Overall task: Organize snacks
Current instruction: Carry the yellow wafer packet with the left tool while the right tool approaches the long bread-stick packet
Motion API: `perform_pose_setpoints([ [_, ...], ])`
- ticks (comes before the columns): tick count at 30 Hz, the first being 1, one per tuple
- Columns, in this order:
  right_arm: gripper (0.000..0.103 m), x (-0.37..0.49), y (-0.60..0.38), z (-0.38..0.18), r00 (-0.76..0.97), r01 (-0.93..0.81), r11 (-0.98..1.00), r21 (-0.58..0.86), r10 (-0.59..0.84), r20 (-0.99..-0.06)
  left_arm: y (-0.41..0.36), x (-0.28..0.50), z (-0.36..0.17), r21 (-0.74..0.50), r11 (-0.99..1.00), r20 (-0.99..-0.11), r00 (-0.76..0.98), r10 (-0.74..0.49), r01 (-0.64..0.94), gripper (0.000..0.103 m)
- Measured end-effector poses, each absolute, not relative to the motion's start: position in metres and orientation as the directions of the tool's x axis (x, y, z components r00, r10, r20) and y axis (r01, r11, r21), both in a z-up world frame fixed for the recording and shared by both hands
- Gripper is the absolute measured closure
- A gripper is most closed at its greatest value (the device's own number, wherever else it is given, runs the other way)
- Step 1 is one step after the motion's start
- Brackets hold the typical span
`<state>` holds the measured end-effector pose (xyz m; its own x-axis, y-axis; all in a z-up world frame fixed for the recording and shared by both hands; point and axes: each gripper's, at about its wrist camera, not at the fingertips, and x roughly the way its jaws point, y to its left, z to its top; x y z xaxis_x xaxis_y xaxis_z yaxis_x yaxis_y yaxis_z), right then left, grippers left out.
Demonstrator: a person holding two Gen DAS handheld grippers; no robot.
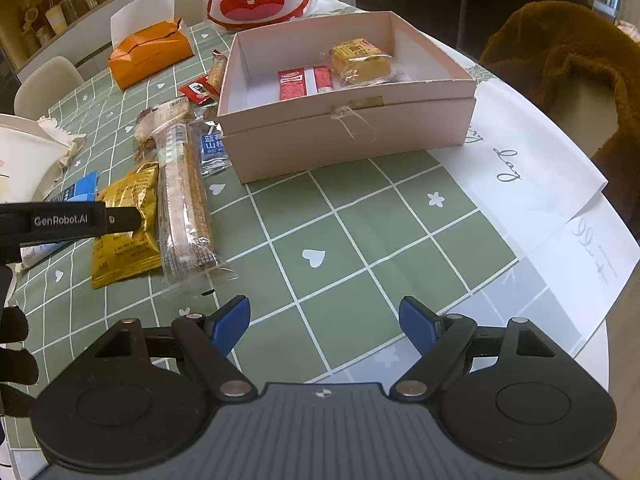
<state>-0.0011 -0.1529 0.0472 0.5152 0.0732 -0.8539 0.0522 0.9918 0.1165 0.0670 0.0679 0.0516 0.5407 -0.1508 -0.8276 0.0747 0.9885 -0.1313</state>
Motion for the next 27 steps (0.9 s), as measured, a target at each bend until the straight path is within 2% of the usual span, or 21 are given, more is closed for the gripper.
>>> perform_pose_setpoints([
  [3, 0.021, -0.001, -0.155, 0.047, 0.516, 0.050, 0.992, 0.119, 0.076, -0.853, 0.071, 0.066, 0.052, -0.162, 0.985, -0.822, 0.544, -0.168, 0.059, 0.048],
  [6, 0.021, -0.001, -0.159, 0.049, 0.528, 0.045, 0.992, 0.122, 0.080, -0.846, 0.091, 0.059, 0.057, -0.295, 0.955, -0.777, 0.577, -0.251, 0.018, 0.048],
  [11, 0.021, 0.008, -0.173, 0.048, 0.546, 0.037, 0.988, 0.152, 0.108, -0.831, 0.107, 0.054, 0.063, -0.368, 0.928, -0.760, 0.596, -0.259, -0.066, 0.049],
  [16, 0.021, 0.031, -0.183, 0.044, 0.547, 0.007, 0.982, 0.191, 0.156, -0.822, 0.087, 0.059, 0.062, -0.323, 0.941, -0.805, 0.552, -0.217, -0.101, 0.049],
  [18, 0.021, 0.041, -0.186, 0.042, 0.545, -0.014, 0.979, 0.204, 0.179, -0.819, 0.076, 0.066, 0.057, -0.266, 0.959, -0.829, 0.531, -0.176, -0.097, 0.049],
  [19, 0.021, 0.047, -0.186, 0.041, 0.544, -0.027, 0.978, 0.208, 0.189, -0.817, 0.069, 0.071, 0.056, -0.211, 0.974, -0.840, 0.525, -0.134, -0.088, 0.045],
  [24, 0.021, 0.065, -0.184, 0.041, 0.532, -0.070, 0.977, 0.200, 0.206, -0.821, 0.056, 0.089, 0.050, -0.063, 0.996, -0.837, 0.547, -0.021, -0.058, 0.041],
  [27, 0.021, 0.069, -0.181, 0.041, 0.517, -0.084, 0.984, 0.158, 0.178, -0.837, 0.061, 0.092, 0.047, -0.050, 0.997, -0.831, 0.556, -0.011, -0.055, 0.041],
])
